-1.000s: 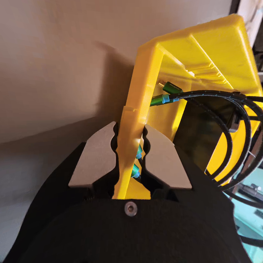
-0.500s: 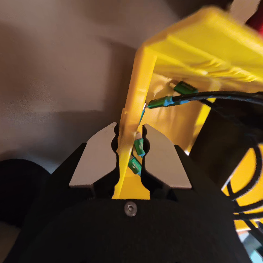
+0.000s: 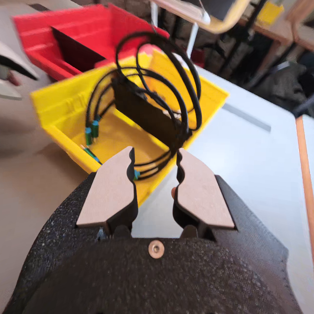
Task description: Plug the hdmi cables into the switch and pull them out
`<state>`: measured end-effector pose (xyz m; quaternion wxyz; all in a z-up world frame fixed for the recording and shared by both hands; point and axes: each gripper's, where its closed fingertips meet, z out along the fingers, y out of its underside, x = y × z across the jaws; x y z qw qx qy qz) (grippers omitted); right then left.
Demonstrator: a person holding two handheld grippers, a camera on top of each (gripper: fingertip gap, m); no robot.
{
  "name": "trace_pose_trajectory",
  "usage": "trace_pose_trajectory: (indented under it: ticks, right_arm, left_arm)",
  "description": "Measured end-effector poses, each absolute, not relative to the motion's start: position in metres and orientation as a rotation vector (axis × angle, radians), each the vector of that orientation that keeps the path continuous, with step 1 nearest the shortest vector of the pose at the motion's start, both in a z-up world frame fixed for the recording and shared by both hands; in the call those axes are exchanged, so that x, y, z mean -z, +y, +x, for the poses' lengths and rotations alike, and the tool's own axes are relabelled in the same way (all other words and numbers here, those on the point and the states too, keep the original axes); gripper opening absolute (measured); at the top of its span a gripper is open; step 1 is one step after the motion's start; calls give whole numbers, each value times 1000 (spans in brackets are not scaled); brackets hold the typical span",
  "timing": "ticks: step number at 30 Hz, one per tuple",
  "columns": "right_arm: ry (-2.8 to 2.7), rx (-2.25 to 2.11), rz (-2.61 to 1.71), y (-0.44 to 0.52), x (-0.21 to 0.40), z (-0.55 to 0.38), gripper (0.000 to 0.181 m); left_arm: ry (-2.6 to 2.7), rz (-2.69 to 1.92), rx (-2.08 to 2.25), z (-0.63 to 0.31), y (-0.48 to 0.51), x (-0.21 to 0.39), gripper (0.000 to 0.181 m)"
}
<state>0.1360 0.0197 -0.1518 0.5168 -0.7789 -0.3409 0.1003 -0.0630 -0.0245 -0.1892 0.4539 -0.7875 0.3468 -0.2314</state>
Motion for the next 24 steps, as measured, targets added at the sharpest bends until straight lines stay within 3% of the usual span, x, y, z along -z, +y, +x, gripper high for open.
trace_pose_trajectory:
  ticks: [6,12,19,24]
  right_arm:
    - [-660,-192,-1987,21,208,145,51]
    - [-539,-203,-1999,42,208,145,25]
    - [-401,-144,-1986,41,206,161,17]
    - [-366,-64,-1945,31,193,176,10]
  left_arm:
    - [677,-1967,429,-29,-4,218,46]
    - [464,-1939,360,-17,21,214,41]
    - [254,-1885,401,-15,31,204,17]
    - [321,-1862,376,-2,22,199,16]
